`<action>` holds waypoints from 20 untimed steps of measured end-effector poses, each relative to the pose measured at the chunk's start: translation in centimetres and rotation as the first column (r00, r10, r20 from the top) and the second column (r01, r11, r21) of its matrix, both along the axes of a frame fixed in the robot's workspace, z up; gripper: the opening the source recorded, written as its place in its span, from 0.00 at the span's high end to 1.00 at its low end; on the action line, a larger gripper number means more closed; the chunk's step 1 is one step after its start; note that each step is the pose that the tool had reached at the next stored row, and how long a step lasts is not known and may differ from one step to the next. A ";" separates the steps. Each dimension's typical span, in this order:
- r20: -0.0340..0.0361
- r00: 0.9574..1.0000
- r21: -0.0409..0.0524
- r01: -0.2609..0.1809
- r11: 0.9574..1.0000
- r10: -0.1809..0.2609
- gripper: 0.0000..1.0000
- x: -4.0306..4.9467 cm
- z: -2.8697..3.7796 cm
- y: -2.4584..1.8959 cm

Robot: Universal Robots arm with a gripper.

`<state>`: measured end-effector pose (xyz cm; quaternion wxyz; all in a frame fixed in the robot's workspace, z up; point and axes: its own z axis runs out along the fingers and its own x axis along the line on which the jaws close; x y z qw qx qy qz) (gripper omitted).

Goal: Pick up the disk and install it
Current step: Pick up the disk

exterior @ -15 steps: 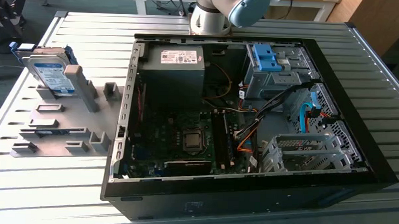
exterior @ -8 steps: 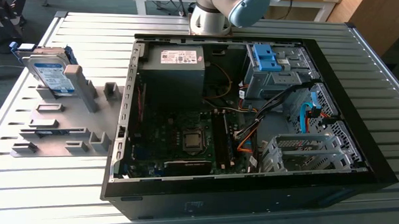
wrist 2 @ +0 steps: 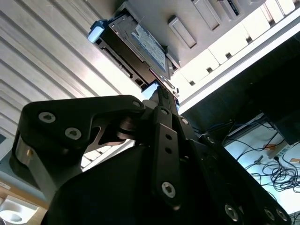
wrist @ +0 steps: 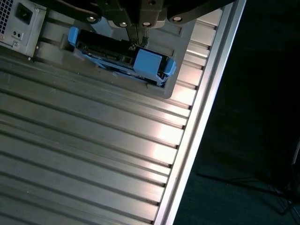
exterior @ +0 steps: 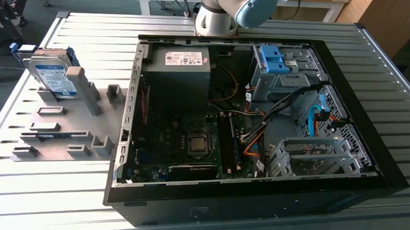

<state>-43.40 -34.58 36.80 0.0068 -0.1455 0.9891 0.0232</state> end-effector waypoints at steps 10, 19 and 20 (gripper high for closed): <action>0.000 0.999 0.000 -0.040 0.999 0.040 0.89 0.00 0.00 0.00; 0.000 0.997 0.000 -0.075 0.997 0.075 0.89 0.00 0.00 0.00; 0.000 0.997 0.000 -0.080 0.997 0.080 0.89 0.00 0.00 0.00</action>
